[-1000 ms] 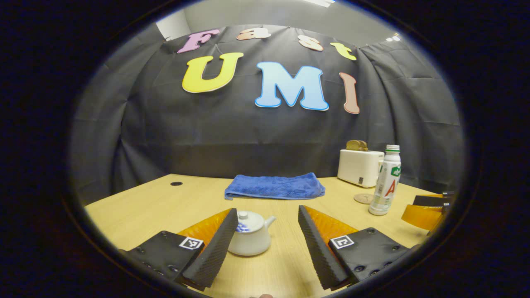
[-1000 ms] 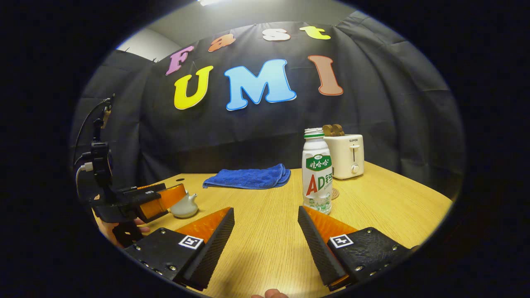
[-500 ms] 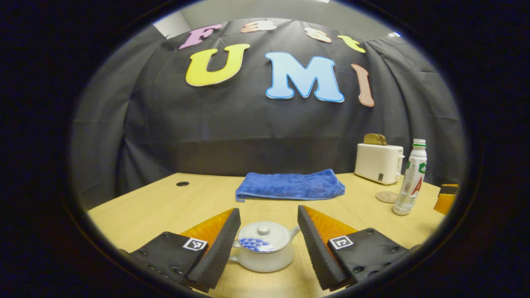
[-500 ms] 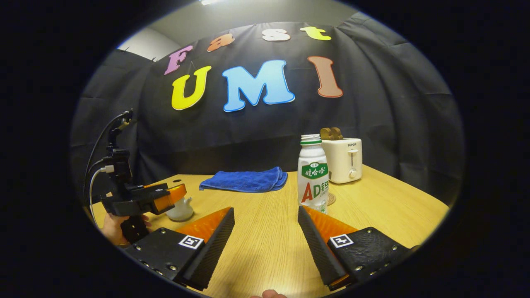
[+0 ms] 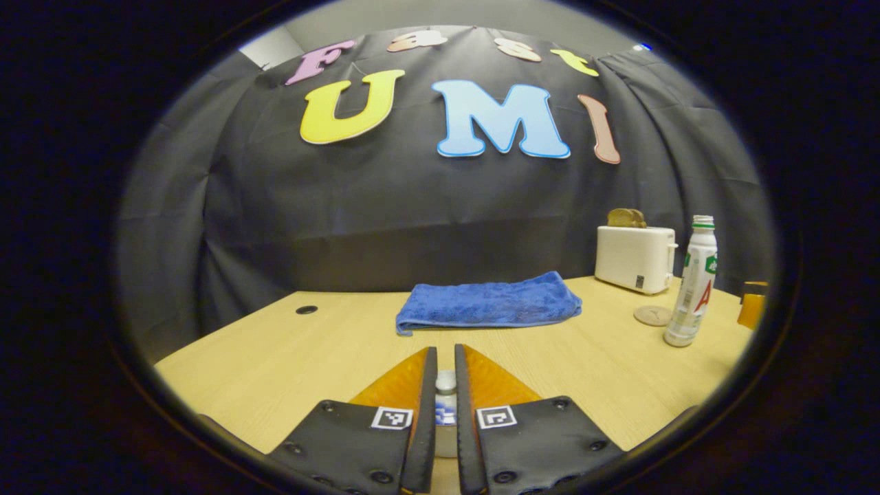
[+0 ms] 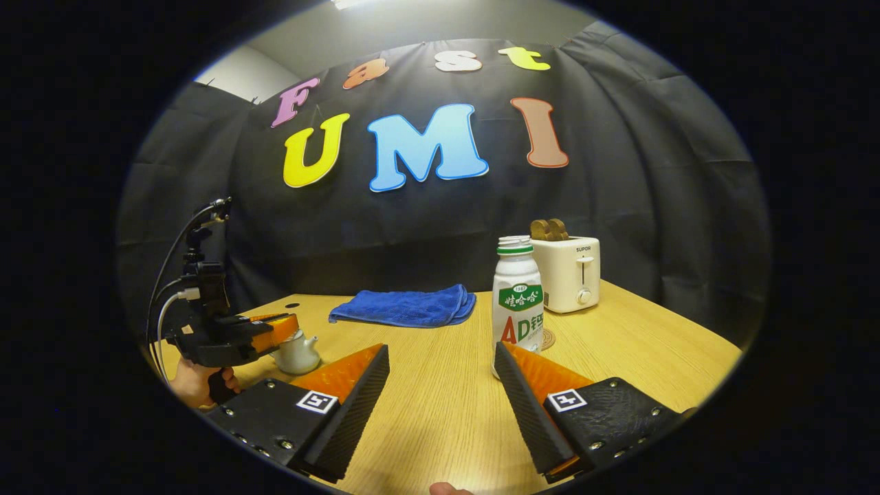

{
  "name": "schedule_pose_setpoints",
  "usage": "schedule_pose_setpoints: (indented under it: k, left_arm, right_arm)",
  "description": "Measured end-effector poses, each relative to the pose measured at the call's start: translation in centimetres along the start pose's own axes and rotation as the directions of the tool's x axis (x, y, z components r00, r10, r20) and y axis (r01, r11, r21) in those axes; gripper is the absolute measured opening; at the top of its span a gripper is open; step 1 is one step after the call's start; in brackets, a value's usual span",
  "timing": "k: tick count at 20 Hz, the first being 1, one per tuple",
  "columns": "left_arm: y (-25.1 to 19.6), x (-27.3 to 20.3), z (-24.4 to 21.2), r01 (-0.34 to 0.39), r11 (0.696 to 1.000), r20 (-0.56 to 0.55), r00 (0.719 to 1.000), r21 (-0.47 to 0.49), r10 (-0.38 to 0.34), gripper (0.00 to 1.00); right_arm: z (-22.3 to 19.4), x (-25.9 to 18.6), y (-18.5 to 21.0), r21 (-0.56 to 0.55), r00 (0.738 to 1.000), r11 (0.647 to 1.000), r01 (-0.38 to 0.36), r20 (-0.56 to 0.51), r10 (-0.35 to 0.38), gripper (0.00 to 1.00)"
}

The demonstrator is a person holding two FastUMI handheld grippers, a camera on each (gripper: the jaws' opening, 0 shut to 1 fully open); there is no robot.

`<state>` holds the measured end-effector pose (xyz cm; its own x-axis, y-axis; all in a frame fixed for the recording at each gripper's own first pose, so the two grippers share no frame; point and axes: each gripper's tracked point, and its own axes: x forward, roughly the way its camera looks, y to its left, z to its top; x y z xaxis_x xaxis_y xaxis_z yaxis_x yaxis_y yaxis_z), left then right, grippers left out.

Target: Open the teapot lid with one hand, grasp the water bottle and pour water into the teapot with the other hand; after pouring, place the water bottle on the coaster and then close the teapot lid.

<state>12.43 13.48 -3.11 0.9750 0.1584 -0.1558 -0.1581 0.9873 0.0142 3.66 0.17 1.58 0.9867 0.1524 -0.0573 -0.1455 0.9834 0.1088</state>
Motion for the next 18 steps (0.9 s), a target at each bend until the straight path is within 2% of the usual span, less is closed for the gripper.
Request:
schedule_pose_setpoints:
  k: [1,2,3,4,6,7,8,11,15,18]
  left_arm:
    - [0.1,-0.2,0.1,0.0,1.0,0.001,1.0,-0.006,0.0,0.15]
    - [0.0,-0.2,0.2,0.001,1.0,0.001,1.0,0.001,-0.001,0.17]
    - [-0.2,-0.1,0.1,0.003,1.0,-0.002,1.0,0.01,-0.002,0.12]
    - [-0.2,-0.1,0.2,0.007,1.0,-0.002,1.0,0.011,-0.007,0.17]
    - [-0.3,-0.5,1.3,0.013,1.0,0.026,1.0,0.004,-0.013,0.16]
    - [-0.4,-0.8,2.1,0.017,1.0,0.044,0.999,0.008,-0.018,0.12]
    - [-0.4,-1.3,2.9,0.016,1.0,0.065,0.998,0.014,-0.017,0.16]
    - [-1.2,-2.1,4.4,0.045,0.999,0.091,0.995,0.016,-0.046,0.17]
    - [-1.2,-4.2,6.8,0.07,0.998,0.129,0.989,-0.009,-0.068,0.17]
    - [-1.0,-5.9,7.7,0.088,0.995,0.147,0.986,-0.037,-0.082,0.17]
  right_arm:
    - [0.2,0.0,-0.5,0.001,1.0,1.0,0.012,0.005,-0.012,0.95]
    - [0.4,0.2,-1.3,-0.006,0.999,0.999,0.032,0.015,-0.032,0.95]
    - [0.7,0.4,-2.2,-0.017,0.998,0.999,0.052,0.022,-0.051,0.95]
    - [1.0,0.6,-3.0,-0.033,0.997,0.997,0.07,0.029,-0.069,0.95]
    - [1.7,1.3,-4.6,-0.05,0.994,0.993,0.103,0.051,-0.101,0.95]
    - [2.0,1.8,-5.1,-0.051,0.992,0.992,0.114,0.056,-0.111,0.95]
    - [2.1,2.4,-5.4,-0.051,0.991,0.991,0.123,0.053,-0.12,0.95]
    - [2.5,4.4,-5.7,-0.079,0.989,0.986,0.146,0.051,-0.142,0.95]
    - [2.7,6.8,-7.3,-0.102,0.971,0.967,0.235,0.053,-0.231,0.95]
    - [2.5,8.6,-7.7,-0.135,0.966,0.957,0.257,0.047,-0.253,0.95]
